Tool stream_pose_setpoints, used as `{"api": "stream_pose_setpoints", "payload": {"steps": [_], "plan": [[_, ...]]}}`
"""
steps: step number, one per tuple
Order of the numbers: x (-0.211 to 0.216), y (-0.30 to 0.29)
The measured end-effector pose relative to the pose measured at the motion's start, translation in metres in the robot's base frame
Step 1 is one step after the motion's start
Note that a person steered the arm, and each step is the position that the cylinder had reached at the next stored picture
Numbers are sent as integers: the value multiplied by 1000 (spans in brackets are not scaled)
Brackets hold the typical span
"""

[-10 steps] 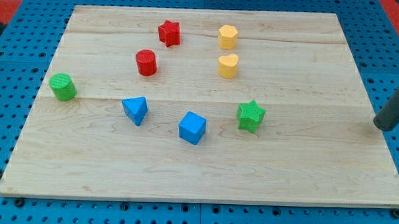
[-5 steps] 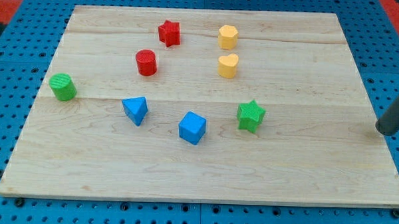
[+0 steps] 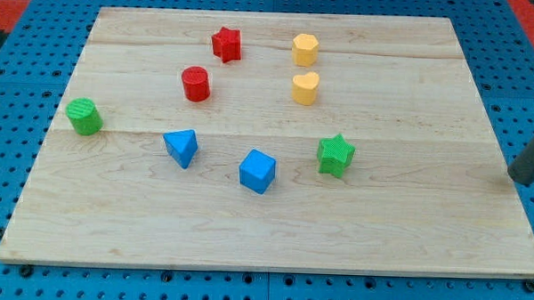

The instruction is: Point your arm at green star

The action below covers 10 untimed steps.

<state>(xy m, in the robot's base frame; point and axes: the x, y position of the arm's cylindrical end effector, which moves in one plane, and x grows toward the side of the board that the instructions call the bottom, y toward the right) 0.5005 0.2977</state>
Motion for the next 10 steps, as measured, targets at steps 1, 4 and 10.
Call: {"api": "stream_pose_setpoints", "payload": {"steps": [1, 4, 10], "plan": [[0, -29], [-5, -65], [23, -64]]}}
